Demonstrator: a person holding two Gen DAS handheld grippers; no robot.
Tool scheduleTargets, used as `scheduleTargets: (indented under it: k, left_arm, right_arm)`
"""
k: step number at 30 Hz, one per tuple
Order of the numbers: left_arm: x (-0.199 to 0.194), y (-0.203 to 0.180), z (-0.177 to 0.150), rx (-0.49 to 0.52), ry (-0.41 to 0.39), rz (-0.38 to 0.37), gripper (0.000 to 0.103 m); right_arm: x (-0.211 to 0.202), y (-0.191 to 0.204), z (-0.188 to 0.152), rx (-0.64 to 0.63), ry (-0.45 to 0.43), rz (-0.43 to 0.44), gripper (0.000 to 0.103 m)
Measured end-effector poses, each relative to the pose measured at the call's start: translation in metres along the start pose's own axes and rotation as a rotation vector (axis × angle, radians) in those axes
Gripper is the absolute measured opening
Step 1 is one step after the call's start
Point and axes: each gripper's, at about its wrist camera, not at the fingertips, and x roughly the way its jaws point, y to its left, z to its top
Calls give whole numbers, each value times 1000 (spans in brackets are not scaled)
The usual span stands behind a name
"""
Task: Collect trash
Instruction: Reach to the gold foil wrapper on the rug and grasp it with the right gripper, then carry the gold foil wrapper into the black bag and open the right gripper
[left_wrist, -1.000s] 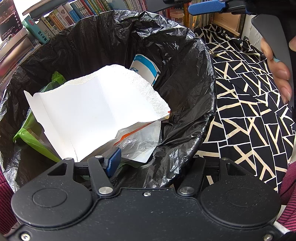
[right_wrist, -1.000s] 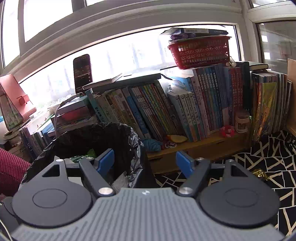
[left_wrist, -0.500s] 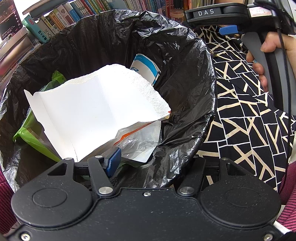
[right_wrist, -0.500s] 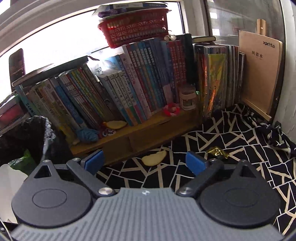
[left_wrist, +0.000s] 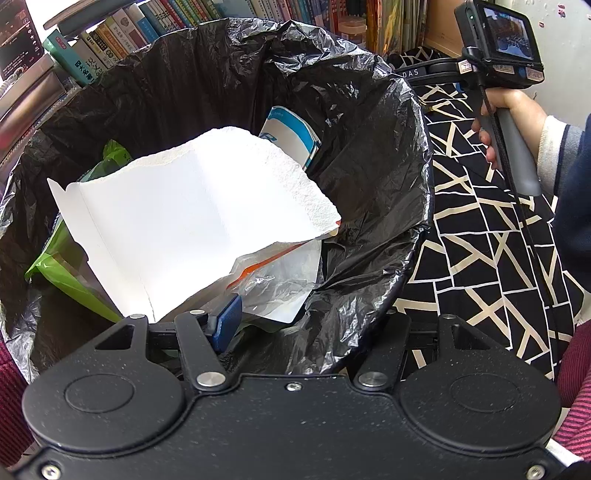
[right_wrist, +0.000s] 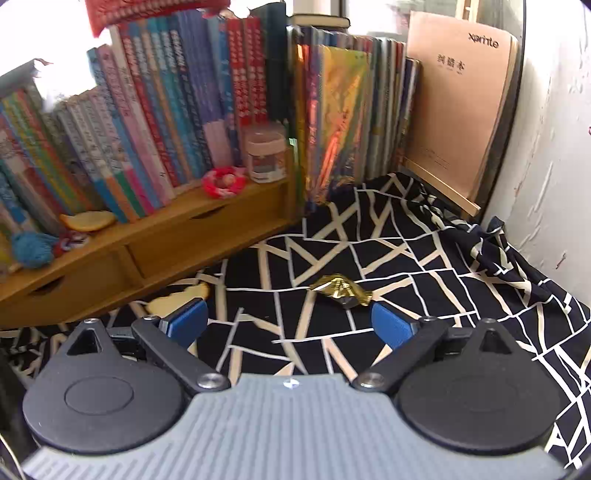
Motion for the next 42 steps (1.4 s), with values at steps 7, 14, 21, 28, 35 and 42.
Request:
scheduleTargets:
  k: [7, 14, 21, 28, 35, 42]
  left_arm:
    - [2, -1, 1, 5, 15, 4, 59]
    - [1, -3, 2, 14, 18, 11, 57]
    - [0, -5, 3, 14, 22, 8, 57]
    - [0, -6, 4, 21, 18, 9, 57]
    - [-1, -5, 2, 22, 13, 0, 57]
    - [-2, 2, 5, -17, 12, -3, 57]
  right_arm:
    - [41, -11, -2, 35, -3, -55, 100]
    - [88, -34, -13, 192, 2, -101, 103]
    - [122, -32, -9, 185, 6, -163, 103]
    - [164, -27, 1, 180, 154, -208, 93]
    - [140, -24, 4, 165, 127, -124, 40]
    - [87, -12, 10, 88, 83, -46, 40]
